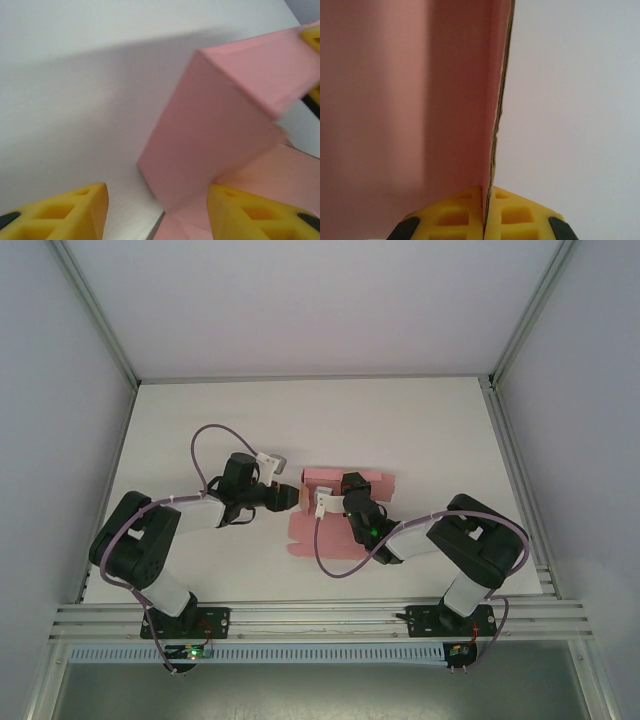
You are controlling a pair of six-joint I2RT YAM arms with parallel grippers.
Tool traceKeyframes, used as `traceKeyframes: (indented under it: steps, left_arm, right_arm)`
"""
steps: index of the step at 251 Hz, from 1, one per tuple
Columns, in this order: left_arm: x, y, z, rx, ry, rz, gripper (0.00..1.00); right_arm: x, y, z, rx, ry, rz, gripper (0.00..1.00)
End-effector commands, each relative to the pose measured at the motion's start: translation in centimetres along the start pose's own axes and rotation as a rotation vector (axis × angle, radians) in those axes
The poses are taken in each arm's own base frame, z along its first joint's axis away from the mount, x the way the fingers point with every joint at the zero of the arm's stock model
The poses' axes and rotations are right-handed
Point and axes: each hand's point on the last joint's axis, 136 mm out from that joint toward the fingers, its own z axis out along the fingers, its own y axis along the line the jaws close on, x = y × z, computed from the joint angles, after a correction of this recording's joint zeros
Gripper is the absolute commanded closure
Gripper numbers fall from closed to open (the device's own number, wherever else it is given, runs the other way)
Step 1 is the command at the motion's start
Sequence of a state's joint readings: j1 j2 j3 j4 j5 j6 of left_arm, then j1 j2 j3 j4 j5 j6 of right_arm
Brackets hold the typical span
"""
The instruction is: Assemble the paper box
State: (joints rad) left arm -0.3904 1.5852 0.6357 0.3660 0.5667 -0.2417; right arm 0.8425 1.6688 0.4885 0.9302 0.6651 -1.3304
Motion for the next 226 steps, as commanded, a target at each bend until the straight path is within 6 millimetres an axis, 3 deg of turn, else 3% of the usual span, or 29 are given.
traceKeyframes:
  steps: [1,50,139,177,205,226]
  left_arm:
    - [-0.2,-1.4,-0.5,-0.014,-0.008,0.1,0.45]
    - [-0.2,-1.1,0.2,-0.076,-0.015,0.159,0.45]
    - [-2.1,-1.0,3.8,-0.147,-0.095,0.233,0.5]
    - [-3.5,-0.4,4.0,-0.221,-0.166,0.246,0.67]
    - [-4.0,1.8,3.9,-0.384,-0.19,0.25,0.82]
    - [-3.9,3.1,4.2,-0.464,-0.173,0.247,0.84]
  right_arm:
    - [0.1,0.2,-0.3,-0.024,0.016,-0.004,1.0]
    - [-0.2,0.0,-0.5,-0.035,0.004,0.012,1.0]
    - [-0.8,1.0,-0.6,-0.079,-0.013,-0.004,1.0]
    - [-0.7,1.9,-0.7,-0.125,-0.008,-0.005,1.0]
    - [-0.6,2.2,-0.6,-0.138,0.0,-0.004,1.0]
    - [-0.6,2.3,-0.7,-0.15,0.001,0.001,1.0]
